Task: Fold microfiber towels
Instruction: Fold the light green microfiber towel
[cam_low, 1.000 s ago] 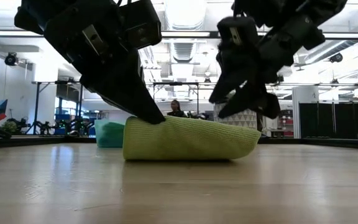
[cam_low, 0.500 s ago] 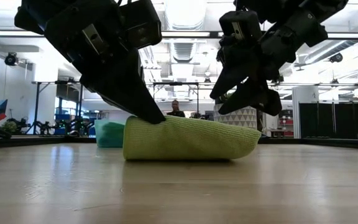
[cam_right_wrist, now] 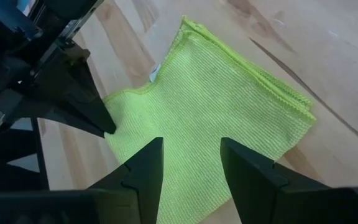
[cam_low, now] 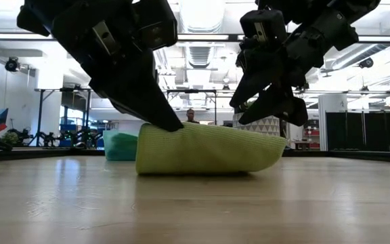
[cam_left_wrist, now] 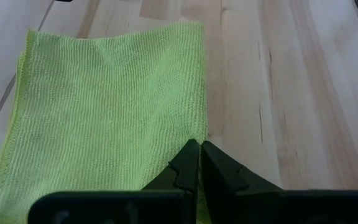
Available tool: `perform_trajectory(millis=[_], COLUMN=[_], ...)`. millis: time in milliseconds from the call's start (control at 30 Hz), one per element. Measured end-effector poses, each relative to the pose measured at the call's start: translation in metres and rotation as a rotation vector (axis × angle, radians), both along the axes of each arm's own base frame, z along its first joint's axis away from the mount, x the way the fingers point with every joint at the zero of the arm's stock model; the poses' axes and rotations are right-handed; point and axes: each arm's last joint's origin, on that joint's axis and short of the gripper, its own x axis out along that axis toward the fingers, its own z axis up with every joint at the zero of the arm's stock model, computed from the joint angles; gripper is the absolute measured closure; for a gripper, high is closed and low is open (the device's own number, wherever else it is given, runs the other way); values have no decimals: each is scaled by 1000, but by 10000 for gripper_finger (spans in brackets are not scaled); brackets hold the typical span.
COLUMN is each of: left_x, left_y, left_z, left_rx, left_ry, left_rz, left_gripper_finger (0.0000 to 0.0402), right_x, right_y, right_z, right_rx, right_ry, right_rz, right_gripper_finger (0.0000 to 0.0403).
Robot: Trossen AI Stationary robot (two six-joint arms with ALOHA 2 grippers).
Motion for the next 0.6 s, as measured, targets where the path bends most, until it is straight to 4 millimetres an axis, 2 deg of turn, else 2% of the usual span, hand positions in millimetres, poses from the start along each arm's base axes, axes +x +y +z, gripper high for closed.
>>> perform_trajectory(millis=[600], left_x=[0], left_y=[0], left_z=[0], left_rx=[-2], left_ry=[-2], left_rz=[1], left_gripper_finger=[402], right_x=[0], right_y=[0], right_z=[0], right_rx=[-6], right_ry=[-1], right_rz=[6], right_gripper_finger=[248])
